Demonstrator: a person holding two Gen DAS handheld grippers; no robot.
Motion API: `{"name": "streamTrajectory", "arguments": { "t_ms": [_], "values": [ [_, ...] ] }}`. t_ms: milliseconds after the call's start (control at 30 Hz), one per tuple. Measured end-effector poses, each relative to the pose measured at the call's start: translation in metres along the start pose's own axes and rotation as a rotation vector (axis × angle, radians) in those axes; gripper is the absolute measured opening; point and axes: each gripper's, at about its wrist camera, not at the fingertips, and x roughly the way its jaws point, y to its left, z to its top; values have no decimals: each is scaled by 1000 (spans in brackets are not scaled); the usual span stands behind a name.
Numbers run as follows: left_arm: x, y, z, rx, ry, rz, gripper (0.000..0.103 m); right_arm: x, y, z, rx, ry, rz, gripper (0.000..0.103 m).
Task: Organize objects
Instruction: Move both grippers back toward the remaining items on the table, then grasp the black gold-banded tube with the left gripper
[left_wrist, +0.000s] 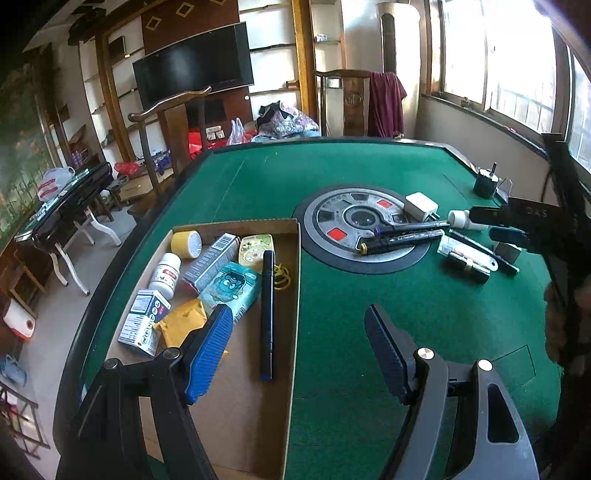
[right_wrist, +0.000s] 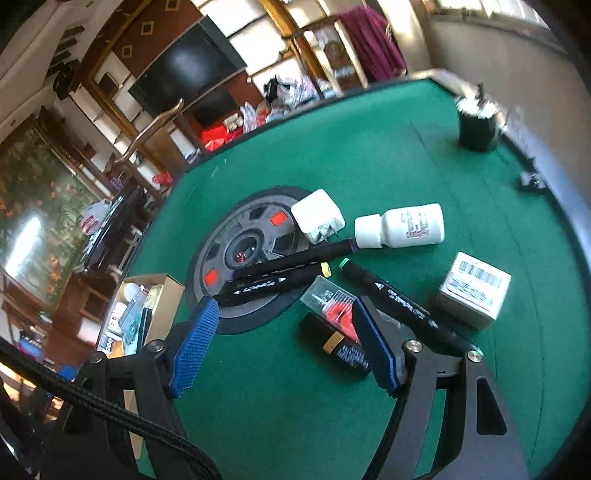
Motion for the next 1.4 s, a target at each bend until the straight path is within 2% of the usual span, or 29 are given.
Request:
{"name": "streamTrajectory", "arguments": {
  "t_ms": [67,200,267,333,433,500,600,733,767,867,967,1033,1133,1200,1267,1300,1333,1400],
  "values": [
    [2,-1,0,4,5,3,68,15,-3,1,2,24,-17,74],
    [7,-5,-2,13,13,2,68,38,-12,-7,22,79,40,75],
    [10,-7,-2,15,22,1,68,35,-8,-11,1,79,57,74],
    [15,-9,-5,11,36,-10,68,34,-3,-15,-3,107,130,75],
    [23,-15,-7,11,64,-30,68,41,10,-30,-9,198,247,75],
    [27,-18,-9,18,78,-39,68,46,17,-42,1,254,368,75],
    [35,-27,-13,32,110,-57,68,39,18,-45,24,223,383,75],
    [45,-50,-21,72,151,-137,68,27,-6,-39,109,144,370,75],
    [45,-58,-22,102,141,-150,68,23,-12,-38,130,129,375,76],
    [41,-96,-27,296,52,-170,68,11,-32,-33,198,74,387,76],
    [37,-140,-40,547,-47,-175,68,4,-46,-32,244,38,373,79],
    [41,-158,-47,649,-56,-205,68,1,-52,-31,265,25,357,79],
    [53,-178,-53,729,-19,-238,68,-3,-55,-28,266,6,335,79],
    [55,-185,-53,738,-45,-243,68,-3,-55,-24,261,-6,322,79],
    [59,-190,-50,717,-7,-251,57,-3,-55,-22,246,-17,286,79],
    [61,-190,-47,685,31,-278,29,-4,-57,-22,239,-23,255,79],
    [65,-189,-46,659,60,-277,16,-4,-59,-21,236,-25,240,79],
    [67,-182,-45,637,63,-248,15,-3,-61,-20,224,-17,221,79]
  ]
}}
